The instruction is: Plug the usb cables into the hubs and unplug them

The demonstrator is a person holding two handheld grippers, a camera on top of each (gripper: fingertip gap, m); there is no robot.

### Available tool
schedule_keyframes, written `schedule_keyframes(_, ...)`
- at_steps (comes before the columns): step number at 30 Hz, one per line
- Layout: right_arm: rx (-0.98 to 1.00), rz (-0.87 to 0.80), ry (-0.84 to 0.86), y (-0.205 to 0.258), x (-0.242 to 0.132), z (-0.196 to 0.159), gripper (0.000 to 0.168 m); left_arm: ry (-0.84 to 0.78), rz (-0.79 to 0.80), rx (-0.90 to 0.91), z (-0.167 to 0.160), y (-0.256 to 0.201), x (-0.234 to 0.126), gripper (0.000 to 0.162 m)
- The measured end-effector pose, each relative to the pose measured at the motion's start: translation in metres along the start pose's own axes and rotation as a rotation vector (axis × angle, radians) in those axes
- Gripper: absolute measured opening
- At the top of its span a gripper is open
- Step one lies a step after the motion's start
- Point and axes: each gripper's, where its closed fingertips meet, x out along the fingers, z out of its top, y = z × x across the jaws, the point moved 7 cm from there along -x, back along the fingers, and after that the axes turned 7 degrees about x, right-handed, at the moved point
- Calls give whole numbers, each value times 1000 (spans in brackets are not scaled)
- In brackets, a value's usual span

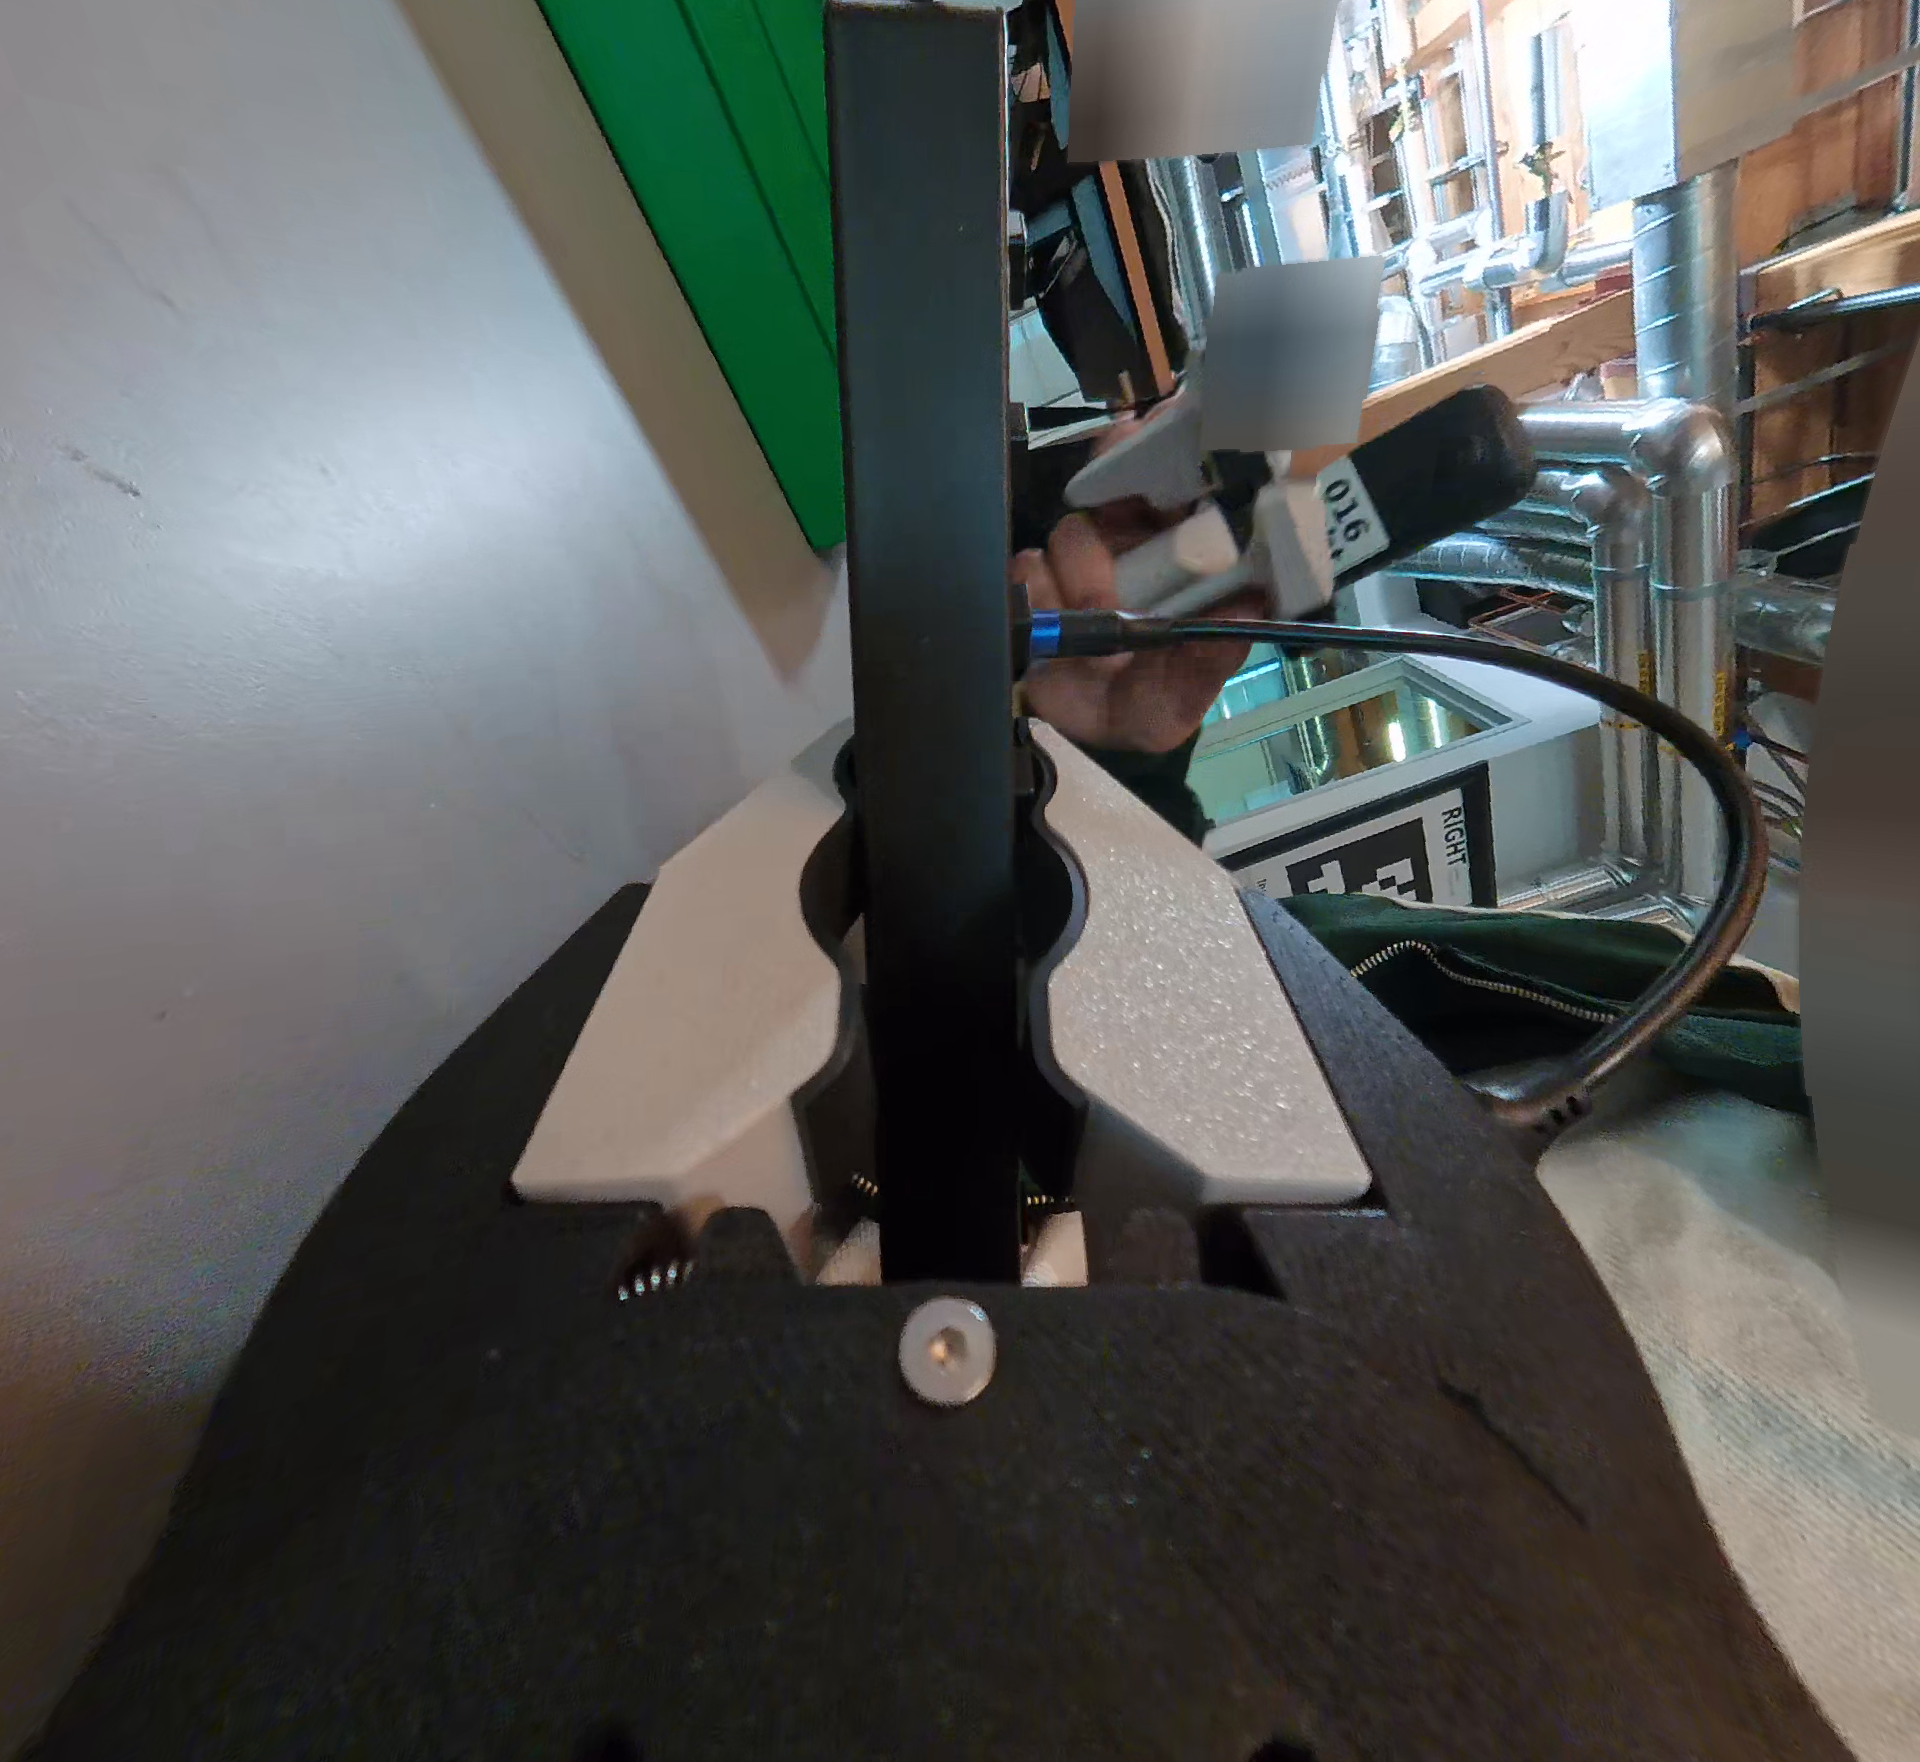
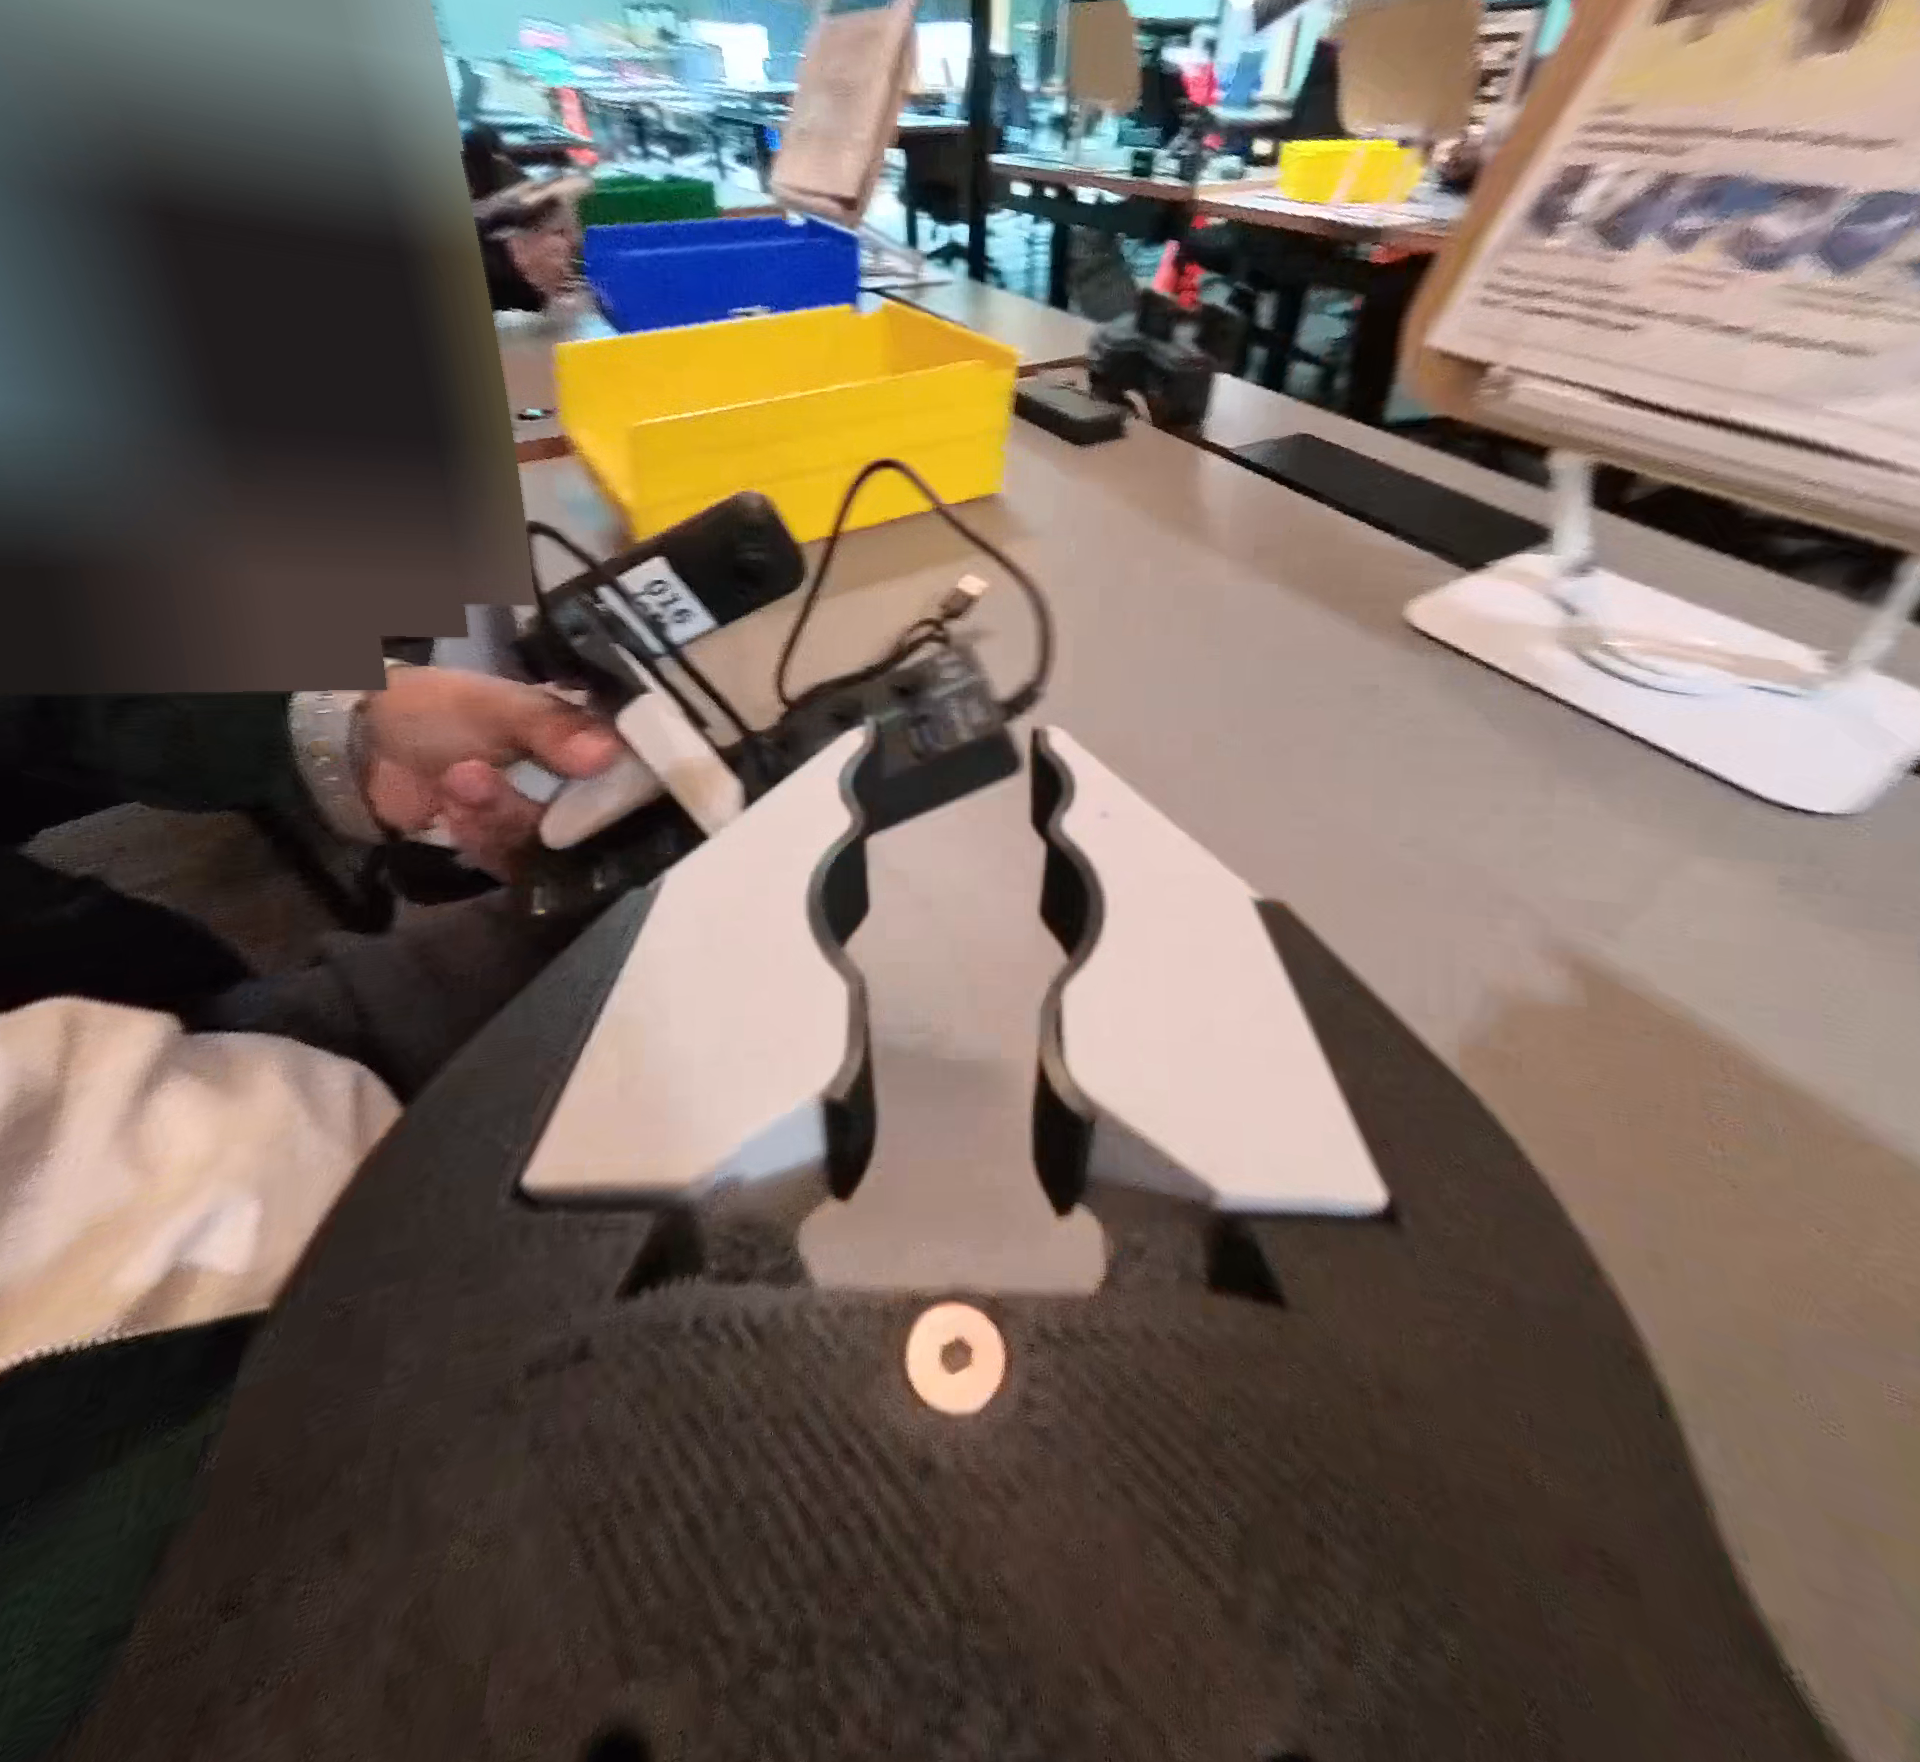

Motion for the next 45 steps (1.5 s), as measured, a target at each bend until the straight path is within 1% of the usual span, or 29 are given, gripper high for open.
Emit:
schedule_keyframes(2, -9, 71, 13, 14, 20, -18, 35, 3, -14, -9, -1, -1, 0, 23)
schedule_keyframes(5, -63, 129, 8, 30, 35, -30, 34, 12, -39, -23, -2, -3, 0, 23)
schedule_keyframes(7, -153, 161, 28, 41, 38, -34, 2, 27, -57, -25, -4, -4, 2, 23)
schedule_keyframes(8, -191, 154, 47, 44, 41, -37, 0, 36, -68, -26, -5, -5, 3, 23)
schedule_keyframes(10, -227, 107, 70, 43, 46, -43, 0, 39, -85, -31, -7, -7, 5, 23)
schedule_keyframes(12, -238, 93, 48, 43, 46, -45, 4, 35, -88, -38, -7, -6, 4, 23)
schedule_keyframes(13, -242, 82, 38, 43, 47, -45, 14, 39, -86, -37, -7, -6, 4, 23)
schedule_keyframes(15, -283, 54, 25, 43, 46, -44, 23, 41, -83, -34, -8, -6, 5, 23)
schedule_keyframes(17, -323, 45, 28, 44, 46, -45, 24, 50, -92, -34, -9, -6, 6, 23)
schedule_keyframes(19, -323, 33, 32, 44, 48, -49, 21, 80, -84, -16, -13, -7, 9, 23)
schedule_keyframes(21, -312, 11, 10, 43, 49, -52, 28, 110, -78, 3, -17, -7, 12, 24)
schedule_keyframes(22, -318, 20, -9, 44, 49, -54, 27, 110, -77, 3, -17, -7, 12, 24)
schedule_keyframes(24, -317, 49, -26, 48, 50, -58, 10, 115, -66, 5, -17, -5, 12, 23)
schedule_keyframes(25, -311, 44, -26, 49, 51, -60, 6, 117, -55, 13, -17, -4, 11, 23)
schedule_keyframes(30, -323, 11, -45, 51, 53, -63, 6, 125, -35, 40, -15, -3, 8, 24)
schedule_keyframes(33, -282, 58, -33, 54, 55, -66, 7, 185, -2, 83, -22, -2, 12, 23)
schedule_keyframes(35, -303, 89, -22, 56, 54, -68, 7, 216, 22, 123, -26, -1, 14, 23)
schedule_keyframes(37, -338, 96, -29, 57, 53, -69, 7, 224, 25, 129, -27, -2, 15, 23)
schedule_keyframes(45, -305, 126, -28, 58, 53, -71, 5, 238, 12, 141, -29, -2, 15, 22)
